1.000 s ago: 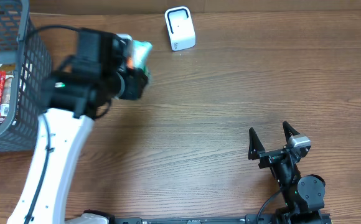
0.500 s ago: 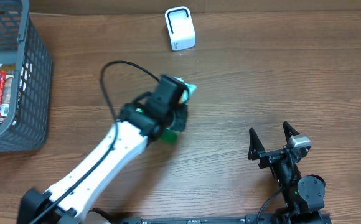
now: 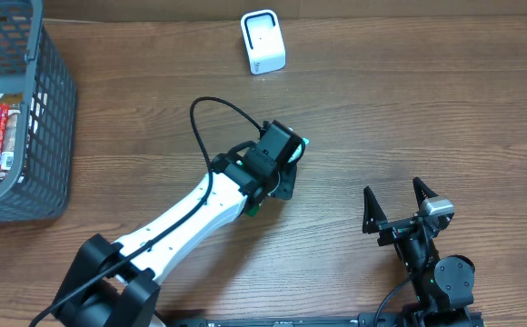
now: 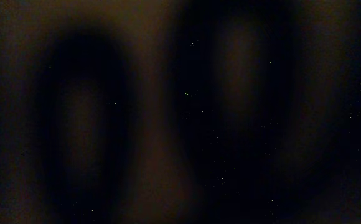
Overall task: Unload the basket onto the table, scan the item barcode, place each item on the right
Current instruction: 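Carry the grasped items out and drop them on the table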
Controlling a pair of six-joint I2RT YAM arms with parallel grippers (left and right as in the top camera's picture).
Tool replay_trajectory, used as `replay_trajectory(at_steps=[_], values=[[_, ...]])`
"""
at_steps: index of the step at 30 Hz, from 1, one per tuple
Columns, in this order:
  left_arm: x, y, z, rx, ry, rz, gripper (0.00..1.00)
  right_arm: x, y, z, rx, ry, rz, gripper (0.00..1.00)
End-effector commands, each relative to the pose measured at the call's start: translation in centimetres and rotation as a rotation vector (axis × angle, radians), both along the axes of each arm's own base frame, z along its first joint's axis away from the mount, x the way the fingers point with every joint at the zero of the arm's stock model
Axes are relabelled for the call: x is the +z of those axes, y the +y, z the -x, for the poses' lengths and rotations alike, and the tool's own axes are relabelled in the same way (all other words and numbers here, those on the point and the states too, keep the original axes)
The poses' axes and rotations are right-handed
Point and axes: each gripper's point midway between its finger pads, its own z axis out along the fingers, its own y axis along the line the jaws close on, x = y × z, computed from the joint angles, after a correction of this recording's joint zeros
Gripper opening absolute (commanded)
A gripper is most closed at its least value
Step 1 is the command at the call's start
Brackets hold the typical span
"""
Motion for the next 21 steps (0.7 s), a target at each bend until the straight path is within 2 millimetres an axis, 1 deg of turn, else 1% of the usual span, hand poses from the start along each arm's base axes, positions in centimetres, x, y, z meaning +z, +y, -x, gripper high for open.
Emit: replay_trajectory(at_steps=[1,3,4,6,7,8,10,11,14,16,17,19,21], values=[[-1.7,-2.0,0.6,-0.041,0.018,0.001,0.47,-0.3,0.1,0.0,0.005,0.001,0.001,1.0],[-2.7,-2.8,0.6,-0.06,0.02,-0.003,0.5,-0.3,0.1,0.0,0.005,0.001,0.001,1.0],[-3.3,-3.0,0.6,-0.063,0.024,-0.01,0.55,-0.3,0.1,0.0,0.005,0.001,0.001,1.0],[-4.4,-3.2,0.6,-0.066,0.039,-0.018,0.7,-0.3,0.1,0.0,0.005,0.001,0.001,1.0],[-4.8,-3.2,0.7,-0.07,0.049,-0.019,0.82,-0.3,0.1,0.0,0.005,0.001,0.001,1.0],[-4.7,-3.3,0.7,-0.073,0.051,-0.016,1.0,-0.3,0.1,0.0,0.005,0.001,0.001,1.0],[-4.2,-3.6,0.4,-0.095,0.033,-0.005,1.0,-0.3,0.1,0.0,0.005,0.001,0.001,1.0],[-3.4,-3.9,0.0,-0.094,0.016,0.008,1.0,-0.3,0.1,0.0,0.005,0.001,0.001,1.0],[-0.1,-4.9,-1.0,-0.102,-0.039,0.053,1.0,-0.3,0.1,0.0,0.005,0.001,0.001,1.0],[2.5,-5.3,-1.5,-0.106,-0.071,0.074,1.0,-0.3,0.1,0.0,0.005,0.001,0.001,1.0],[3.0,-5.3,-1.6,-0.108,-0.075,0.073,1.0,-0.3,0.1,0.0,0.005,0.001,0.001,1.0],[4.0,-4.6,-1.8,-0.096,-0.075,0.058,1.0,-0.3,0.1,0.0,0.005,0.001,0.001,1.0],[4.2,-3.4,-1.9,-0.073,-0.059,0.02,1.0,-0.3,0.1,0.0,0.005,0.001,0.001,1.0]])
